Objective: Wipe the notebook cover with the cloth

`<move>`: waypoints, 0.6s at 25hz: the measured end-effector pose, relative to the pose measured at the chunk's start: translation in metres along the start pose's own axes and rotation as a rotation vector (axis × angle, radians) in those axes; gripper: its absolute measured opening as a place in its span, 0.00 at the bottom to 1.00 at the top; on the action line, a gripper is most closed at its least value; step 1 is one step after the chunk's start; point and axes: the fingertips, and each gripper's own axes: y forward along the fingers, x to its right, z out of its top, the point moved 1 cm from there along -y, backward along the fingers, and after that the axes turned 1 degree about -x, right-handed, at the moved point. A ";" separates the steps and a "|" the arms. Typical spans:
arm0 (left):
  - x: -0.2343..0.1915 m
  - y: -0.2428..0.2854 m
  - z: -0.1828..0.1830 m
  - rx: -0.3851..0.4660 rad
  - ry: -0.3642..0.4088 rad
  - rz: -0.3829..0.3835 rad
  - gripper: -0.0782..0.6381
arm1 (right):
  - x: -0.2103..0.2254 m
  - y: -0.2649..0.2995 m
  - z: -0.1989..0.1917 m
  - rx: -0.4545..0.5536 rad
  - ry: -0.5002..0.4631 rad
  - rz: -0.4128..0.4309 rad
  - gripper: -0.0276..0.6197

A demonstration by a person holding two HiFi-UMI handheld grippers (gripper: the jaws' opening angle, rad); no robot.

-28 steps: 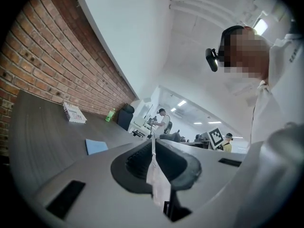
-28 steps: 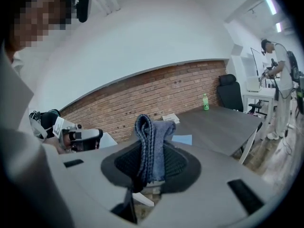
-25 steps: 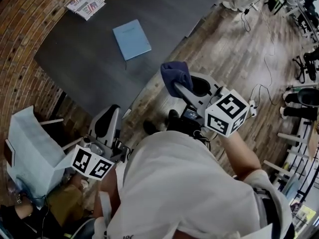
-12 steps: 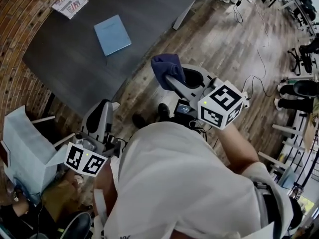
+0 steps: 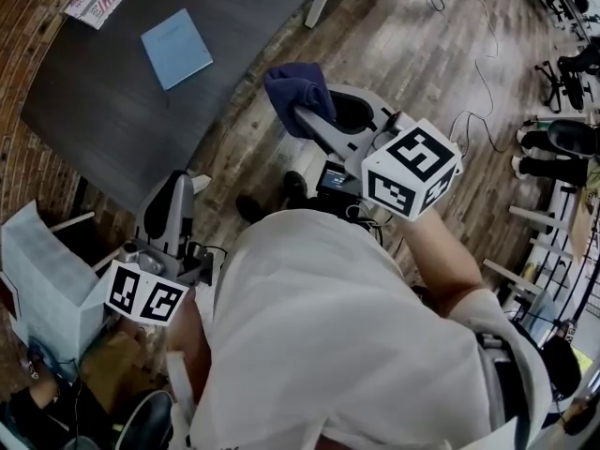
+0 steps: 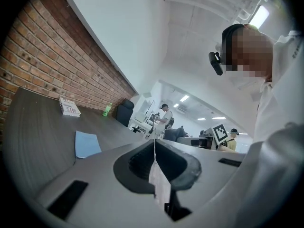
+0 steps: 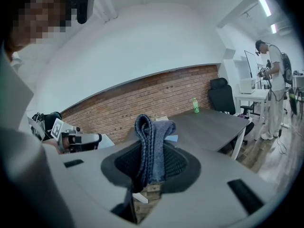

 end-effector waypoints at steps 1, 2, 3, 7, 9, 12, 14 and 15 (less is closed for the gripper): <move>0.001 0.002 -0.001 -0.009 0.005 0.003 0.13 | 0.002 -0.002 0.001 0.004 0.000 -0.004 0.21; 0.002 0.003 -0.002 -0.016 0.009 0.004 0.13 | 0.004 -0.003 0.001 0.007 0.000 -0.007 0.21; 0.004 0.005 -0.003 -0.021 0.012 0.003 0.13 | 0.006 -0.005 0.002 0.010 0.000 -0.011 0.21; 0.012 0.008 -0.006 -0.025 0.015 0.001 0.13 | 0.011 -0.011 -0.001 0.011 0.003 -0.017 0.21; 0.015 0.009 -0.007 -0.025 0.016 -0.001 0.13 | 0.013 -0.014 -0.003 0.008 0.004 -0.018 0.21; 0.020 0.012 -0.007 -0.023 0.018 -0.005 0.13 | 0.016 -0.018 -0.004 0.011 0.003 -0.019 0.21; 0.022 0.014 -0.008 -0.024 0.019 -0.005 0.13 | 0.018 -0.019 -0.004 0.014 0.003 -0.019 0.21; 0.022 0.014 -0.009 -0.025 0.020 -0.005 0.13 | 0.019 -0.020 -0.004 0.015 0.002 -0.019 0.21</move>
